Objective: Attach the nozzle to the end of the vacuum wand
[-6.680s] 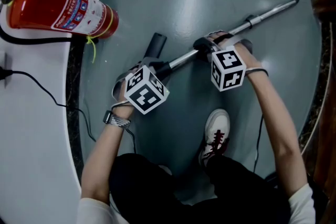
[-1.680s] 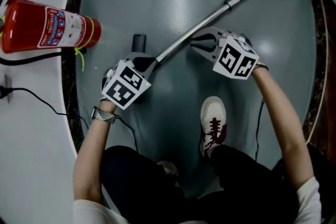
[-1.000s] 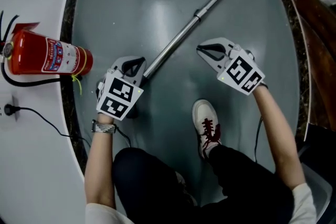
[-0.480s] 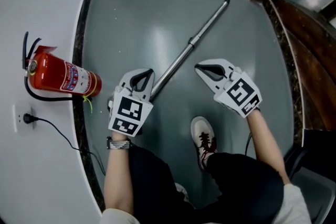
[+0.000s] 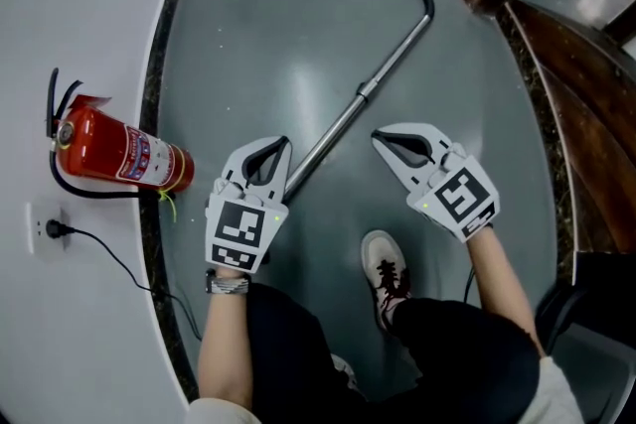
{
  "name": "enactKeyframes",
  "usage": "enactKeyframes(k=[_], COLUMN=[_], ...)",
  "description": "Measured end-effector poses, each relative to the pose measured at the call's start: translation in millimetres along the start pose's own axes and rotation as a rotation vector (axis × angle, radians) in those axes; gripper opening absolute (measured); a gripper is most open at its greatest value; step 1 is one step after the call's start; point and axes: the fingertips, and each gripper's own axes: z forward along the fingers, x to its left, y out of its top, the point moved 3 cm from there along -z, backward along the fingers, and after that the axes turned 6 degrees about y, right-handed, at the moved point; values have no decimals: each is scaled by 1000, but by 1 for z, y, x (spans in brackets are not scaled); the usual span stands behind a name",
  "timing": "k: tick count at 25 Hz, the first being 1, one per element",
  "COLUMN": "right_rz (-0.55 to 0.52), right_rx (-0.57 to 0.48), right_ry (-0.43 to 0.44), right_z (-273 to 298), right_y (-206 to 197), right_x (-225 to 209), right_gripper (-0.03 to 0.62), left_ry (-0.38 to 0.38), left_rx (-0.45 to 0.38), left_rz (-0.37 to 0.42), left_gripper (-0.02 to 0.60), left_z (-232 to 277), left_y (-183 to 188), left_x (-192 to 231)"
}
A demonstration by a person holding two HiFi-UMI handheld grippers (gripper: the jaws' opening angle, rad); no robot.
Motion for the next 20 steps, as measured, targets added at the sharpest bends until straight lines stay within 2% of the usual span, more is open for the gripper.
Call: enactKeyframes(k=[6, 13, 20], right_rz=[-7, -14, -15], right_rx=[17, 53, 52], right_ry=[-4, -21, -20], right_z=[0, 1, 2], right_y=[-5, -13, -15], right_x=[0, -2, 3], right_gripper=[26, 26, 26], left_ry=[9, -15, -20], left_rx=[6, -23, -12], left_rz=[4, 44, 54], left_gripper=[2, 2, 2], left_z=[-4, -11, -14], left_y=[0, 10, 8], left_x=[-3, -17, -18])
